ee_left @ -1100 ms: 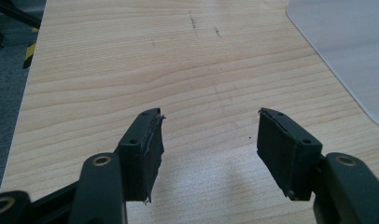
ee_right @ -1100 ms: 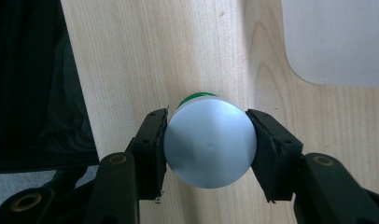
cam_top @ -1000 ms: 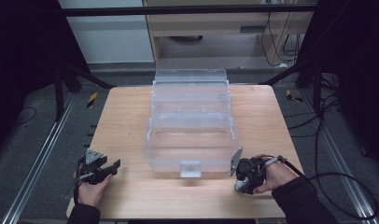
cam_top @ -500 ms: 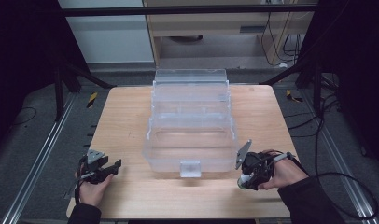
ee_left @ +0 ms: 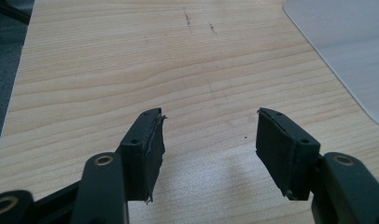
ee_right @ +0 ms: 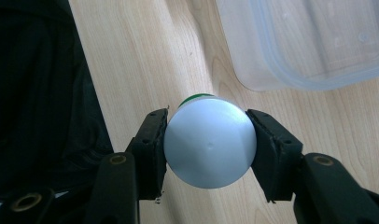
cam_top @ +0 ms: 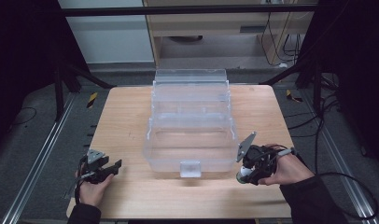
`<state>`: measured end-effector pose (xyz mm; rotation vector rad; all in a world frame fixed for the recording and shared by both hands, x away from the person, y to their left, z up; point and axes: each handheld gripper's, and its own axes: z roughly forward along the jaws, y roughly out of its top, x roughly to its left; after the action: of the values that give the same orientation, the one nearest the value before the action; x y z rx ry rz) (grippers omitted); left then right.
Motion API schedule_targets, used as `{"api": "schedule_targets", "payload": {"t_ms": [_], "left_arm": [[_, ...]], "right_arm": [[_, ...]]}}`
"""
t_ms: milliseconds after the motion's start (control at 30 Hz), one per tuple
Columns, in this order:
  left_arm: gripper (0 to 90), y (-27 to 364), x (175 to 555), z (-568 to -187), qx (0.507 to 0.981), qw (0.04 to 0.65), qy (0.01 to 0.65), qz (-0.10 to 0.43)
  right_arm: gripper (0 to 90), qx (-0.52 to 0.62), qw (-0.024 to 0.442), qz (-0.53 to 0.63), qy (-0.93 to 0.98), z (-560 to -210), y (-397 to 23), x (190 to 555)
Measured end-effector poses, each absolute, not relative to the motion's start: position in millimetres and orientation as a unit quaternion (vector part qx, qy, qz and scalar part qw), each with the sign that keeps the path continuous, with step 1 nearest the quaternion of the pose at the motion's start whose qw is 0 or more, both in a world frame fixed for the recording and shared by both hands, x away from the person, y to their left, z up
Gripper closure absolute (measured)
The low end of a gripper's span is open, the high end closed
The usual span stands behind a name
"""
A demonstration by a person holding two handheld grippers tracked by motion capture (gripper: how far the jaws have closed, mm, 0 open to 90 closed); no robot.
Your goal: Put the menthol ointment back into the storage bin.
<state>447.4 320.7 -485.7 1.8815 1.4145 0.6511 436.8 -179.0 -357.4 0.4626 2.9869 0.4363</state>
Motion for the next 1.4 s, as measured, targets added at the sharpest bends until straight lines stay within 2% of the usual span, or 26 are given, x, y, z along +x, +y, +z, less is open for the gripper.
{"api": "schedule_targets", "payload": {"t_ms": [733,1033,1400], "left_arm": [[41.5,322.0,447.4,-485.2,0.722,0.345,0.545,0.251],[41.5,322.2,447.4,-484.9,0.721,0.346,0.545,0.251],[42.6,322.1,447.5,-484.5,0.722,0.347,0.543,0.251]], "right_arm": [[50.3,0.169,0.054,0.152,0.972,-305.0,-167.5,452.9],[50.4,0.168,0.053,0.157,0.972,-296.3,-160.5,463.7],[50.4,0.169,0.065,0.167,0.969,-303.5,-153.3,492.9]]}}
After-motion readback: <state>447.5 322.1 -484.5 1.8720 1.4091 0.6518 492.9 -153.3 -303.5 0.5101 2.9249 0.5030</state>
